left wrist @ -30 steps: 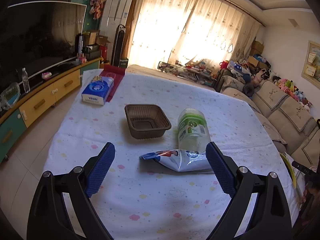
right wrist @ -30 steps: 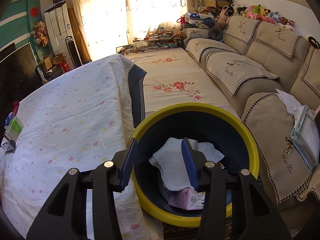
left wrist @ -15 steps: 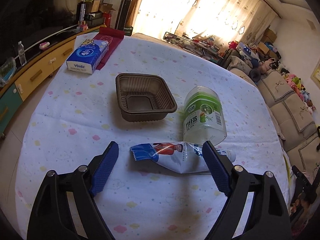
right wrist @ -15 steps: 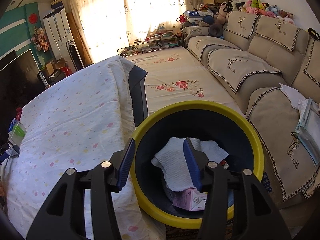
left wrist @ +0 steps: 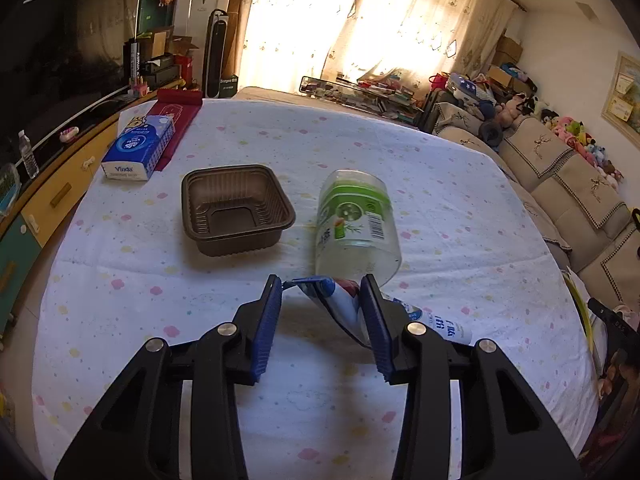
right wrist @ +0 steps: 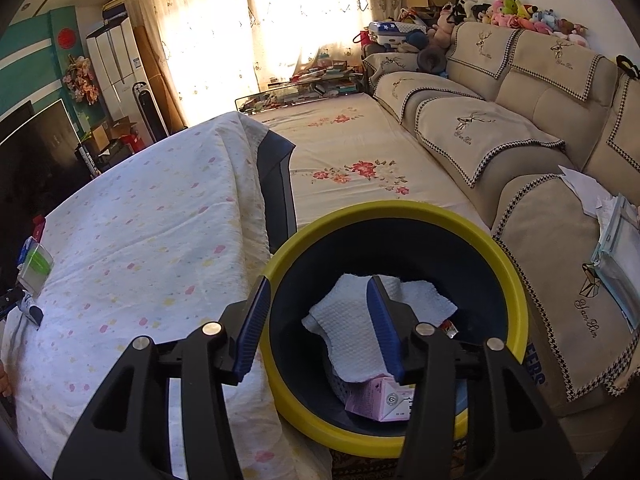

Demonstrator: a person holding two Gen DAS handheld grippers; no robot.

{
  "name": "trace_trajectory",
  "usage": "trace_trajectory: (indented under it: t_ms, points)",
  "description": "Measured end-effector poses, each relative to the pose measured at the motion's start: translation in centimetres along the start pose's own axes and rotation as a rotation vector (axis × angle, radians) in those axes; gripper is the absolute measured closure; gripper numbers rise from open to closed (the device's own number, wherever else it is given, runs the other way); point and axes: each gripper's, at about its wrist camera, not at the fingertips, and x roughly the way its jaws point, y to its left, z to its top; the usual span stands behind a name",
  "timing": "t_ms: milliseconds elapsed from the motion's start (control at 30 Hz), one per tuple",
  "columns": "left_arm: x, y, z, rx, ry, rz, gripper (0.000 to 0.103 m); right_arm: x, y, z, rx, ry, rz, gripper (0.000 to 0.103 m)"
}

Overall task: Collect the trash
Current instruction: 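Grasp the blue-white toothpaste tube with the left gripper, then carry the toothpaste tube over the bin and open the left gripper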

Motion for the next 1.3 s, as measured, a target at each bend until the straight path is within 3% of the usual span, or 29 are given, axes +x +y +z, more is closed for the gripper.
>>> trace_trajectory:
  t_ms: [233,500,800,1300]
  points:
    - [-1.5,-2.0,-0.2,0.042,-0.013,-0.032,0.077,-0.2,0.0,0.1,0.0,-0.005,0.005,0.055]
    - [-4.9,-4.9,-0.7,0.098,-0.084,-0.059,0.086,-0.7,-0.3,0.2,0.008,-0.018,0.01,0.055]
    - [-9.0,-9.7,0.1,0.189,-0.185,-0.105,0.087,-2.3,-0.8,0.4,0.017,-0.054,0.019,0.055]
    - [-7.3,-21.7,2.6,0.351,-0.169,-0.285,0.087,-6.8,-4.3,0.6,0.056,-0.151,-0.024,0.055]
